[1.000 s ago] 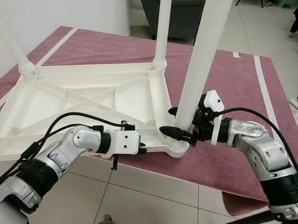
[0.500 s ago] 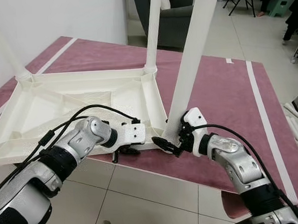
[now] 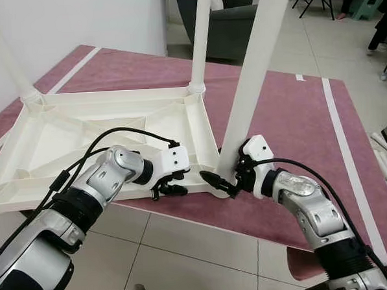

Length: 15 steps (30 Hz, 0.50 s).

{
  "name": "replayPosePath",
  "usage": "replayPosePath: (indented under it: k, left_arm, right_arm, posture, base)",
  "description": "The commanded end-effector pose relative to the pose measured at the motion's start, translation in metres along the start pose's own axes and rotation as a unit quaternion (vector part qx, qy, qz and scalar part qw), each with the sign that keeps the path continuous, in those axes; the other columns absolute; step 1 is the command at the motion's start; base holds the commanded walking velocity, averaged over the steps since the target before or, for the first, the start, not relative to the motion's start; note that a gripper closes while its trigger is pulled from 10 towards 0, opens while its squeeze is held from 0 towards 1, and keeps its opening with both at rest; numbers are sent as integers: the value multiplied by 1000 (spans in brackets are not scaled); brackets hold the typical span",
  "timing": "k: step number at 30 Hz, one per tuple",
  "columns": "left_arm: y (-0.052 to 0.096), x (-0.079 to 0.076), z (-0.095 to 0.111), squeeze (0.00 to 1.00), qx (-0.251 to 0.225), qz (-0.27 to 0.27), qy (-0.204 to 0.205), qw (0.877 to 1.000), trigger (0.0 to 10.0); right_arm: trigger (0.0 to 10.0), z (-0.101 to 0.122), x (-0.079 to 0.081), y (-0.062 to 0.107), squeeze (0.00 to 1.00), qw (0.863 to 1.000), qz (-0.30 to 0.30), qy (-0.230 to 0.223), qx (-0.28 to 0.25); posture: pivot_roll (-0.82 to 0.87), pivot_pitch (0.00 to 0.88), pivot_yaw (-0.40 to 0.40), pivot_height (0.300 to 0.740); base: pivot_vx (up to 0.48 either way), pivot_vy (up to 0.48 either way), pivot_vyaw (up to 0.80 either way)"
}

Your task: Building children table

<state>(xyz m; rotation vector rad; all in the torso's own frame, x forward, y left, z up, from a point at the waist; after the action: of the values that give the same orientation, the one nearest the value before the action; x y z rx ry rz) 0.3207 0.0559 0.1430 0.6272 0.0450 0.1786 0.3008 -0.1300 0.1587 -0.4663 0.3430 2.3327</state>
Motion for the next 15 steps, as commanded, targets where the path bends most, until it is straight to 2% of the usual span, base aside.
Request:
replayPosePath:
  k: [1,15]
  left_arm:
    - [18,-19,44,0,-156,-10,-229,961,10000]
    - [18,-19,44,0,-156,-10,-229,961,10000]
  right_arm:
    - [10000,4,-2,9,0,1000,-8,2,-5]
    - [10000,4,-2,9,0,1000,-8,2,-5]
  posture:
    - [107,44,-4,740]
    - [107,44,-4,740]
  base:
    - [0,0,0]
    - [0,0,0]
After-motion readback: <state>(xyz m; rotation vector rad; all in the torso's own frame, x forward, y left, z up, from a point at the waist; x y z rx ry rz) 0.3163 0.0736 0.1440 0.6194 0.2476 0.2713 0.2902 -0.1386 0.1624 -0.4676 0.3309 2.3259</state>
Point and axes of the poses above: a point about 5 cm out from each wrist's last joint towards the gripper, its own y axis pointing back from the gripper into the wrist, its own z axis along the axis of the wrist's last joint, x = y × z, the point moved 2 cm from there along -y, pointing out of the wrist towards the gripper, and after that the axes turned 13 degrees about y, right-handed, at the moved point
